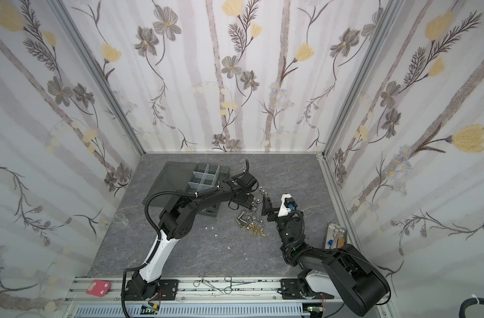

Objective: Sort the screws and nuts into containers
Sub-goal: Pick up the nut at the center of the table, then place the nut into the container, then move the nut to the center of the table.

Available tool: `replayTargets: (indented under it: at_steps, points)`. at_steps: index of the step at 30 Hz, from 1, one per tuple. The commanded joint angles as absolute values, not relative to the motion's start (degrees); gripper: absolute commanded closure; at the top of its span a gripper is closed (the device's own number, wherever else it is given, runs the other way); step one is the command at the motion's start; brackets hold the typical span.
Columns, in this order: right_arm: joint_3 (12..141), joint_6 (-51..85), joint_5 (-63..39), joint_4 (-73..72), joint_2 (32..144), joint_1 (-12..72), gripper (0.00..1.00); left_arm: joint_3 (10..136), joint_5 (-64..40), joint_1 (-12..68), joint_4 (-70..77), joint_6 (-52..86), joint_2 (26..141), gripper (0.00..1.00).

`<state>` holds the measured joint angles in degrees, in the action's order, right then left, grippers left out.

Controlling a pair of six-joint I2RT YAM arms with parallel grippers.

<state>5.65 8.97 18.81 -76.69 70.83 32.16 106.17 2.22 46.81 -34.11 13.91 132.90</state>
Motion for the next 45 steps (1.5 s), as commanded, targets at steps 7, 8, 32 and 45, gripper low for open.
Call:
replayTargets:
  at_steps: [7, 8, 32, 45]
  points:
    - [5.9, 9.2, 19.6, -77.3, 70.8, 32.2, 0.00, 105.8, 5.3, 45.0, -32.1, 14.9, 126.7, 0.81]
    - [6.0, 9.3, 19.4, -77.3, 71.0, 32.2, 0.00, 105.0, 6.0, 44.8, -32.0, 15.0, 125.7, 0.82]
    - [7.4, 8.2, 11.2, -78.3, 73.8, 32.2, 0.00, 79.1, 13.0, 33.4, -28.7, 22.2, 109.6, 0.60]
    - [5.6, 8.4, 13.9, -80.3, 72.1, 32.2, 0.00, 88.5, 7.9, 41.0, -23.9, 13.7, 112.5, 0.56]
